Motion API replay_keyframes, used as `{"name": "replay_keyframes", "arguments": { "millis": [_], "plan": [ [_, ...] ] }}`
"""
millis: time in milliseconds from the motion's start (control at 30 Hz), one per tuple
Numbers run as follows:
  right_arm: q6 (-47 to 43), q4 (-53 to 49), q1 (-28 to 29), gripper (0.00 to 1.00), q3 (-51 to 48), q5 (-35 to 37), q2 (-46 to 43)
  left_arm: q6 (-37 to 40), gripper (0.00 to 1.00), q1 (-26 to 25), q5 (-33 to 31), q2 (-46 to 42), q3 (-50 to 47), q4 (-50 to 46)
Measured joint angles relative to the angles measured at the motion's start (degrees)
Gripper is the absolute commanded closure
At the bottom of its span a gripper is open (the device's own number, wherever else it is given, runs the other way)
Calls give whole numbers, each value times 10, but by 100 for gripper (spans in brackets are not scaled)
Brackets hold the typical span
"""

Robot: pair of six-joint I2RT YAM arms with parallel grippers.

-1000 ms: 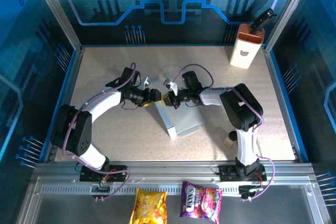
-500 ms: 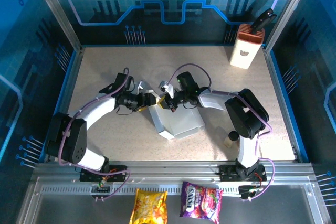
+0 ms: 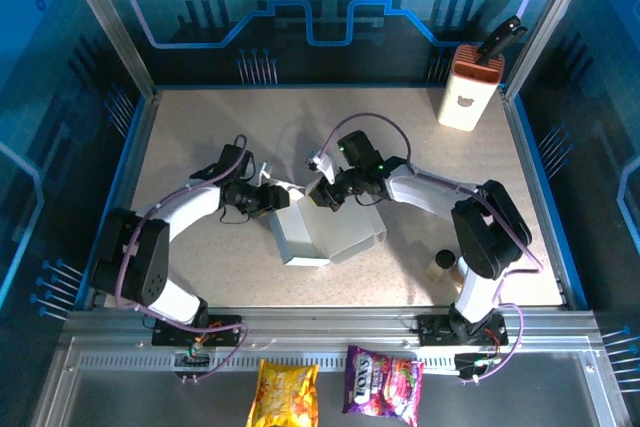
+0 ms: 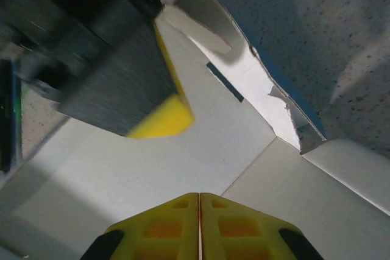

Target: Fold the paper box

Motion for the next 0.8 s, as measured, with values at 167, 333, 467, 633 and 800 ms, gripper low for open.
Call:
{"name": "replay_keyframes", "arguments": {
  "millis": [167,333,467,633,800],
  "plan": [
    [7,-62,0,85,31,19,-47,28,45,0,10,65,48,0],
    [11,-117,0,84,64,46,-68,63,37,-15,23,112,114,-2],
    [14,-152,0,82,84,73,-69,73,30,-27,-18,117,142,-11],
    [14,-194,-1,78,123,96,-57,65,18,-6,-83,76,118,-37],
    [14,-217,0,75,153,106,-36,61,15,1,-122,-2,85,-71]
  ]
}}
